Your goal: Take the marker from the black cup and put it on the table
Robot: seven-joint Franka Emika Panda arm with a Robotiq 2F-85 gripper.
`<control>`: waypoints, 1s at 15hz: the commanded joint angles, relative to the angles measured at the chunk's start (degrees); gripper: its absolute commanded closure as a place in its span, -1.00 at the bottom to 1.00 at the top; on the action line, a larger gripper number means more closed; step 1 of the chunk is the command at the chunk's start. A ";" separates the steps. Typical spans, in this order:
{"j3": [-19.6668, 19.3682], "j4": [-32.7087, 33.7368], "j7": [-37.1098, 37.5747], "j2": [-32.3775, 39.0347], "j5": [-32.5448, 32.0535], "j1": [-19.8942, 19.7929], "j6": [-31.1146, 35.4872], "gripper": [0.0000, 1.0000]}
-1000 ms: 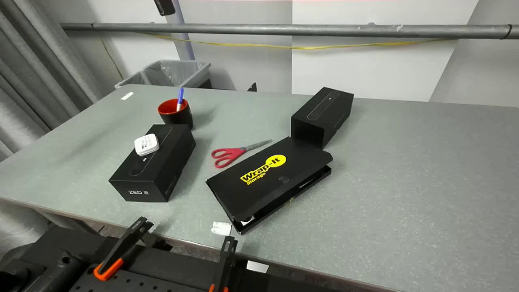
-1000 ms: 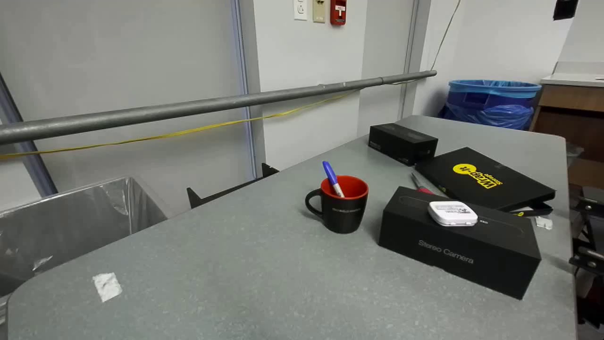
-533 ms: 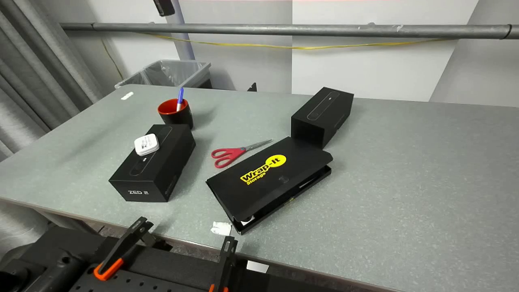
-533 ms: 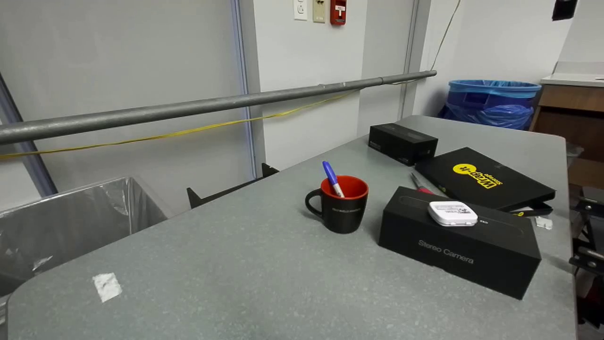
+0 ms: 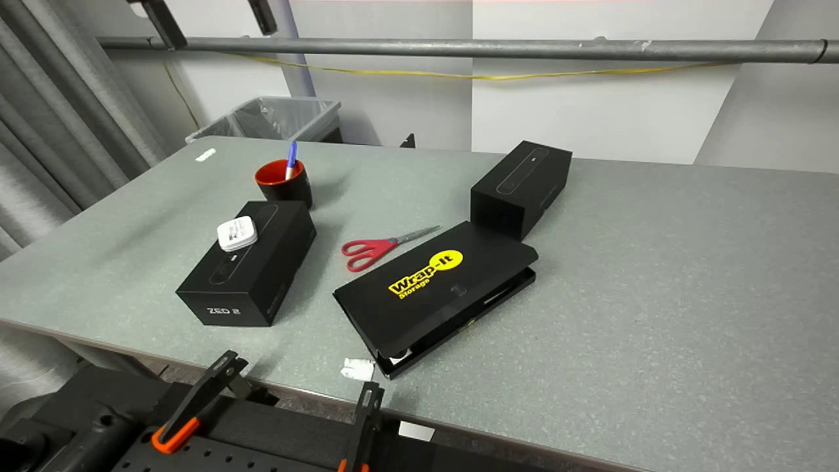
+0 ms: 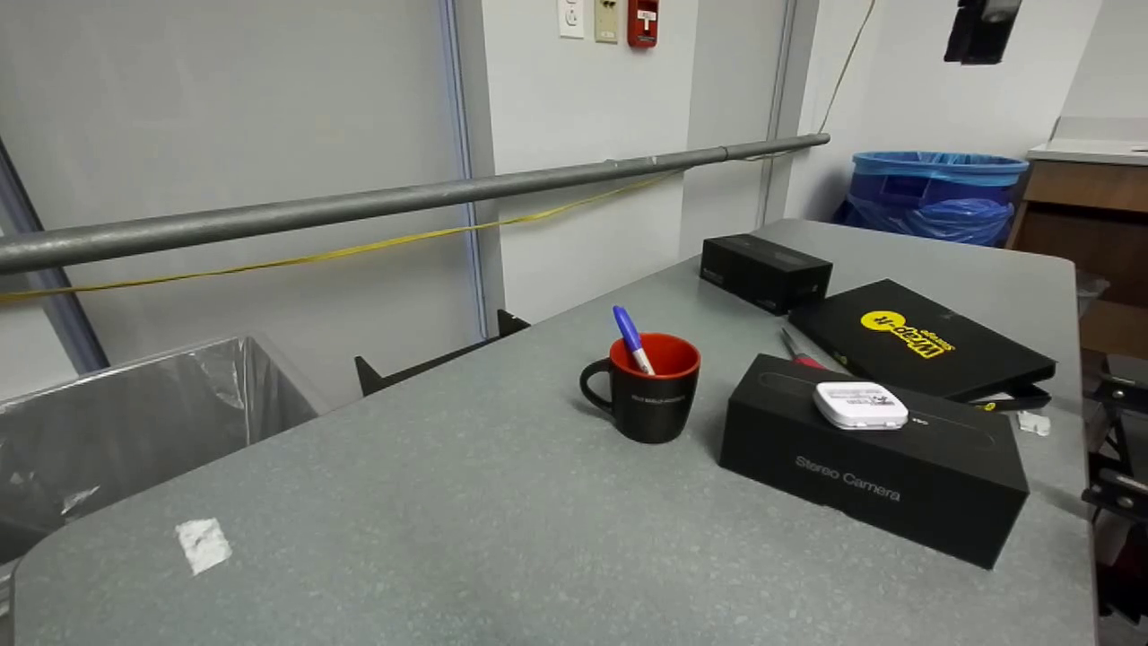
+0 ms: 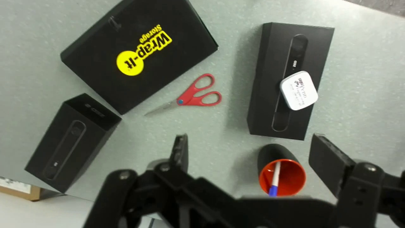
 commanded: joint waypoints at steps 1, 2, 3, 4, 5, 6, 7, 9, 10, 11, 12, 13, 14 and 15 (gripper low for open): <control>0.97 0.52 -0.11 1.15 0.49 0.57 0.21 -1.00; 1.46 1.05 -0.12 2.22 0.68 1.17 0.22 -1.00; 1.67 1.51 -0.12 3.01 0.74 1.43 0.23 -1.00; 1.70 1.84 -0.14 3.49 0.75 1.46 0.23 -1.00; 1.65 2.10 -0.20 3.75 0.75 1.45 0.23 -1.00; 1.63 2.23 -0.23 3.85 0.76 1.44 0.23 -1.00; 1.62 2.26 -0.23 3.86 0.76 1.44 0.23 -1.00; 2.14 1.85 1.63 4.88 0.38 1.13 2.52 -1.00; 2.11 1.88 1.32 5.93 0.92 1.43 3.59 -1.00; 2.43 2.02 2.21 7.89 1.09 1.46 6.56 -1.00; 2.75 2.35 3.38 9.91 1.27 1.41 9.92 -1.00; 2.72 3.08 3.38 11.99 2.29 1.77 11.93 -1.00; 2.87 3.79 3.60 14.40 2.94 2.05 15.25 -1.00; 3.04 4.72 3.78 16.95 3.70 2.23 17.92 -1.00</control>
